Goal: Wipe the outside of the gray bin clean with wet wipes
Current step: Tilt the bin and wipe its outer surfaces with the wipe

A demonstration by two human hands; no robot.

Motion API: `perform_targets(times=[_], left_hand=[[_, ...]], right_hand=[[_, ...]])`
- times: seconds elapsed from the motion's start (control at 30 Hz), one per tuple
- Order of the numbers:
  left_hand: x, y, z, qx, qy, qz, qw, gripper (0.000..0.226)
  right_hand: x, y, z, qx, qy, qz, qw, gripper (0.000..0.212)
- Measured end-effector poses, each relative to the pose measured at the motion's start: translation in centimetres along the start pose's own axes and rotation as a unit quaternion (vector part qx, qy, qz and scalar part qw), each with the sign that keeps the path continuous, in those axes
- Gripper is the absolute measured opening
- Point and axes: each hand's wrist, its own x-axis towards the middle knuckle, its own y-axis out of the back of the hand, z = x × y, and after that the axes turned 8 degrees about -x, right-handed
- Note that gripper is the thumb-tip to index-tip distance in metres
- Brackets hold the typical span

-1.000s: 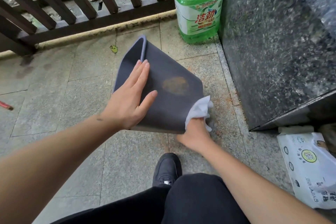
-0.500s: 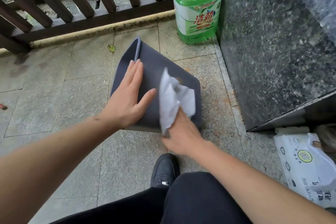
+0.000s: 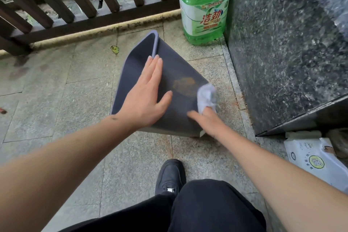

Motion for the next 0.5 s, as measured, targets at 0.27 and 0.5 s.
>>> perform_targets(times=[0.27, 0.5], left_hand=[[0.5, -0.7, 2.1, -0.05, 0.003, -0.017, 0.999, 0.079], [0.5, -0.6, 1.4, -0.034, 0.017, 0.001, 0.999, 0.071]], right_hand=[[-3.5, -3.1, -7.2, -0.149, 0.34, 0.079, 0.925, 0.034], [-3.7, -2.4, 2.0, -0.049, 0.136, -0.003, 0.99, 0.063]])
